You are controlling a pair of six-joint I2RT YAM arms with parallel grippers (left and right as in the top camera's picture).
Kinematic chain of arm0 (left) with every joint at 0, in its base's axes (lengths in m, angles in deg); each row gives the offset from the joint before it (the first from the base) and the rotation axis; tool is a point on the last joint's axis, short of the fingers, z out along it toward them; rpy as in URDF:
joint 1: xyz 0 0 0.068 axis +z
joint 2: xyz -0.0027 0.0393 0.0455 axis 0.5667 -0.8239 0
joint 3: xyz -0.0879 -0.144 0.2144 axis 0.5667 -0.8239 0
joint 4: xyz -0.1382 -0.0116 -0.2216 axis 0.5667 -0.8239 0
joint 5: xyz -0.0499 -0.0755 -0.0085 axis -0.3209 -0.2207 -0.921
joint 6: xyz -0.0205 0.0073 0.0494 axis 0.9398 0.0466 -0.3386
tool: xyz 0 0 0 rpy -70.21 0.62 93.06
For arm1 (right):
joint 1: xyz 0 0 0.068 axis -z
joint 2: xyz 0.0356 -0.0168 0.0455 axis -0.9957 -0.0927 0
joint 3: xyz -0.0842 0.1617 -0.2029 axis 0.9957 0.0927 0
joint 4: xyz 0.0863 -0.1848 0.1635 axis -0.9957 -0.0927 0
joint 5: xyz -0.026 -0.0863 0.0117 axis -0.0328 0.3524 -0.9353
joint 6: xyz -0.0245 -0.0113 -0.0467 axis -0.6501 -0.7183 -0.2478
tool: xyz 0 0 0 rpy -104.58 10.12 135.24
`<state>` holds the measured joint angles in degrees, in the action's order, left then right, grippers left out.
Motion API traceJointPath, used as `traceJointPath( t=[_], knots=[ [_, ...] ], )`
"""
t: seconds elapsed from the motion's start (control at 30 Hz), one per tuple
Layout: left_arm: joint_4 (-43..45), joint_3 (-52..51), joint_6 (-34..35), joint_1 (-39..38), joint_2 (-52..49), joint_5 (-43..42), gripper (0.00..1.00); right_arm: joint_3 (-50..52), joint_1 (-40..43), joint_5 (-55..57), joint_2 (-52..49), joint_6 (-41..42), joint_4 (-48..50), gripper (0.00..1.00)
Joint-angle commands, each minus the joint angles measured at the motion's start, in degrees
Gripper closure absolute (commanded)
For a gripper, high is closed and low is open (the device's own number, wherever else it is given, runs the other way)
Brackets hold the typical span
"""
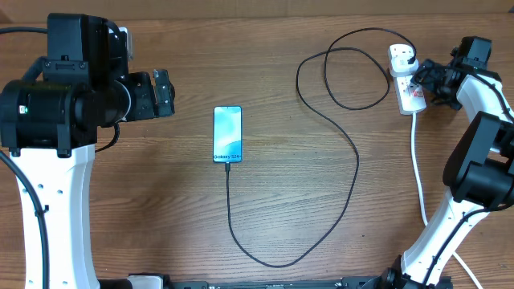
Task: Plug charger to phone and switch on socket
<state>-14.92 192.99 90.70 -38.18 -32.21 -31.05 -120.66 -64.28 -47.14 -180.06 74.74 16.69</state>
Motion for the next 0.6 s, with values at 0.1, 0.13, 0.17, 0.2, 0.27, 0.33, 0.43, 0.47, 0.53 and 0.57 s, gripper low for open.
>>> traceJointPath(
  t=[0.1,0.13,0.17,0.2,0.27,0.33,0.43,0.47,0.53,0.57],
  knots=[
    [0.11,0.59,-0.24,0.26,-0.35,0.55,0.01,0.20,-2.34,-2.10,-1.88,-2.95,-2.45,0.00],
    [0.11,0.61,-0.24,0.26,-0.37,0.55,0.00,0.11,-2.34,-1.29,-1.64,-2.93,-3.04,0.00],
    [0.11,0.61,-0.24,0.26,-0.35,0.55,0.00,0.04,-2.34,-0.76,-1.31,-2.93,-3.54,0.00],
    [0.09,0.59,-0.24,0.26,-0.37,0.52,0.00,-0.22,-2.27,-0.13,-0.76,-2.93,-4.42,0.00],
    [0.11,0.61,-0.24,0.26,-0.35,0.52,0.00,-1.03,-2.29,1.20,1.03,-2.91,-6.34,0.00],
    [0.11,0.61,-0.24,0.26,-0.37,0.55,0.01,-1.99,-2.29,1.60,3.67,-2.91,-8.09,0.00],
    [0.09,0.61,-0.24,0.26,-0.37,0.52,0.00,-4.17,-2.29,1.57,8.55,-2.91,-11.02,0.00],
    [0.11,0.61,-0.24,0.26,-0.37,0.55,0.00,-5.03,-2.29,1.55,10.40,-2.91,-12.22,0.00],
    [0.11,0.61,-0.24,0.26,-0.37,0.55,0.00,-6.64,-2.49,1.51,14.27,-2.86,-14.95,0.00],
    [0.11,0.61,-0.24,0.26,-0.35,0.55,0.00,-7.50,-2.75,1.51,16.52,-2.67,-16.76,0.00]
  ],
)
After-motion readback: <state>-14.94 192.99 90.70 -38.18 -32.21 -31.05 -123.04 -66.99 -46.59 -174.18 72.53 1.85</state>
